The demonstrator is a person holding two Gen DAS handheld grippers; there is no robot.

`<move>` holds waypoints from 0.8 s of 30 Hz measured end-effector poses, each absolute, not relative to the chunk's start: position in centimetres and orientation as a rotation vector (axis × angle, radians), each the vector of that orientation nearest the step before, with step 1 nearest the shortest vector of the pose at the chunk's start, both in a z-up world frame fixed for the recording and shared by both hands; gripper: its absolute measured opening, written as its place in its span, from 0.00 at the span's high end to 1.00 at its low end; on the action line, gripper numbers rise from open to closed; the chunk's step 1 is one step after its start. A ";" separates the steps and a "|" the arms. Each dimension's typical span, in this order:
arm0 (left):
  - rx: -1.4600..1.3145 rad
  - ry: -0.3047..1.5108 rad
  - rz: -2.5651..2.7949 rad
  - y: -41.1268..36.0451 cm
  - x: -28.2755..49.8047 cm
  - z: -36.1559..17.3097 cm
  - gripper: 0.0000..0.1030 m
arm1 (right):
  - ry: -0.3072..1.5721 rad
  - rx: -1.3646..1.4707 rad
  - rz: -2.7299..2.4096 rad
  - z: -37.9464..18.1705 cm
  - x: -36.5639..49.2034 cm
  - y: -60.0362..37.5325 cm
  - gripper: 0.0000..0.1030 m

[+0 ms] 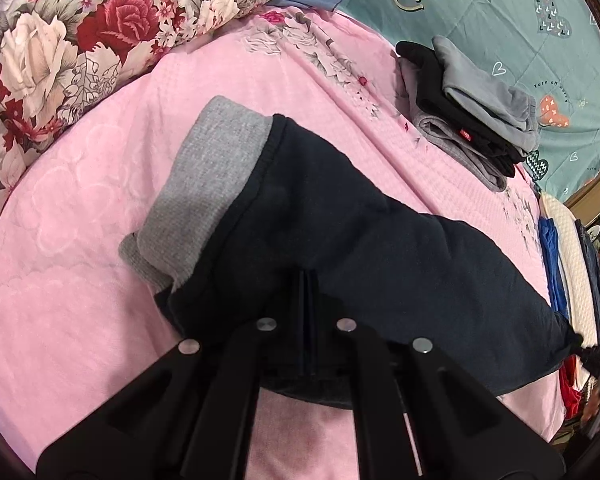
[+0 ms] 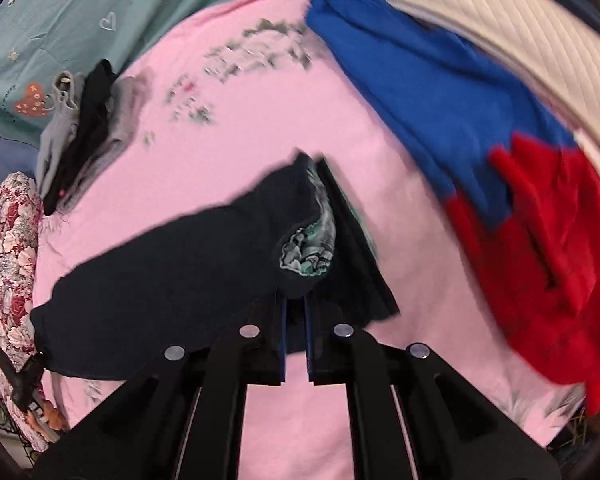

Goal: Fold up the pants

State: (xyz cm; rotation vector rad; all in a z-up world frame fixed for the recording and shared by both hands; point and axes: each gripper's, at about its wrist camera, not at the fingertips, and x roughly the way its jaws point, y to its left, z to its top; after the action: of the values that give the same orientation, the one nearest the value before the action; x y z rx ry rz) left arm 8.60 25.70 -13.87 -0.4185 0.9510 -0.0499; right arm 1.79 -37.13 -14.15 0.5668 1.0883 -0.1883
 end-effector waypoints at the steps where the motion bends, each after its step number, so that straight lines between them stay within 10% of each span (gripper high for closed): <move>1: -0.409 0.951 -0.047 25.6 8.6 -13.9 0.96 | 1.076 0.590 -0.183 -14.6 1.6 -37.3 0.92; 8: -0.383 0.945 -0.038 25.4 8.5 -13.7 0.96 | 0.997 0.608 -0.183 -12.2 0.3 -38.2 0.60; 12: -0.394 0.945 -0.041 25.6 8.5 -13.8 0.96 | 1.025 0.589 -0.189 -12.7 1.2 -38.4 0.62; 14: -0.391 0.945 -0.040 25.6 8.5 -13.8 0.96 | 1.021 0.601 -0.201 -13.0 1.3 -38.7 0.89; 24: -0.401 0.946 -0.044 25.5 8.4 -13.8 0.96 | 0.999 0.657 -0.253 -14.4 -0.5 -39.3 0.83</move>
State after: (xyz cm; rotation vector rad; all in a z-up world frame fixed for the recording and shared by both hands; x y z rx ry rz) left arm 8.43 25.53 -13.84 -0.4006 0.9459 -0.0438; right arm -0.48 -39.29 -14.45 0.6569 0.9986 -0.2532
